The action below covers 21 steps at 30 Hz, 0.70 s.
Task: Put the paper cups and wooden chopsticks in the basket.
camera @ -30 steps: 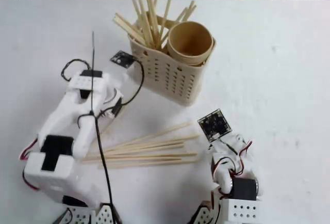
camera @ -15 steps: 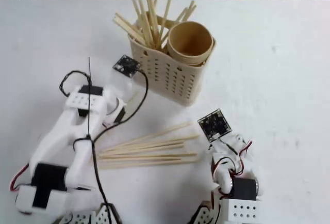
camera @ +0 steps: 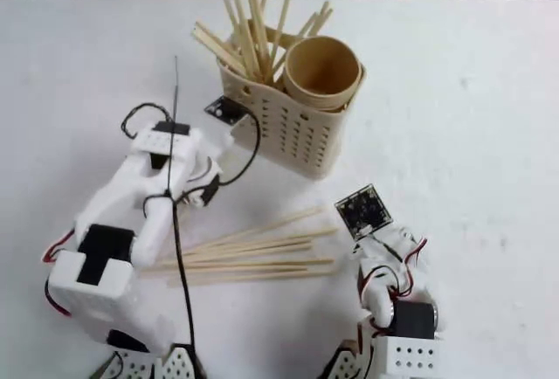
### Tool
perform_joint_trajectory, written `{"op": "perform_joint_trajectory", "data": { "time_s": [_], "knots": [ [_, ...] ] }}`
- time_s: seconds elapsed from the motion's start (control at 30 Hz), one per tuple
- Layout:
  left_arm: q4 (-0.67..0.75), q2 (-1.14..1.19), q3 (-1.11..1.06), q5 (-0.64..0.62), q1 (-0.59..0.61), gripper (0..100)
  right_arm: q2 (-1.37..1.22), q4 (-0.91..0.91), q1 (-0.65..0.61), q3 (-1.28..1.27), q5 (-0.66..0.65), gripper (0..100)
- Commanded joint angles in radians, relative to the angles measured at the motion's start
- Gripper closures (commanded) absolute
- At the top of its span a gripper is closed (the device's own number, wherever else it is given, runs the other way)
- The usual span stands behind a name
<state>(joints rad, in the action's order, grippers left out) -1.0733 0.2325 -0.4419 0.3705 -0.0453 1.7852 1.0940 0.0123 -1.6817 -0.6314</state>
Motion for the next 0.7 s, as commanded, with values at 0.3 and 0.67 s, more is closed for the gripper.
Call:
{"op": "perform_joint_trajectory", "data": {
  "time_s": [0.3,0.67],
  "knots": [
    [-0.023,-0.232,0.018,0.0,0.134,98,0.005,-0.008,-0.005,-0.009,-0.006,92.9],
    [-0.006,-0.812,0.084,-0.08,0.025,98,0.005,-0.008,-0.005,-0.009,-0.006,92.9]
  ]
}}
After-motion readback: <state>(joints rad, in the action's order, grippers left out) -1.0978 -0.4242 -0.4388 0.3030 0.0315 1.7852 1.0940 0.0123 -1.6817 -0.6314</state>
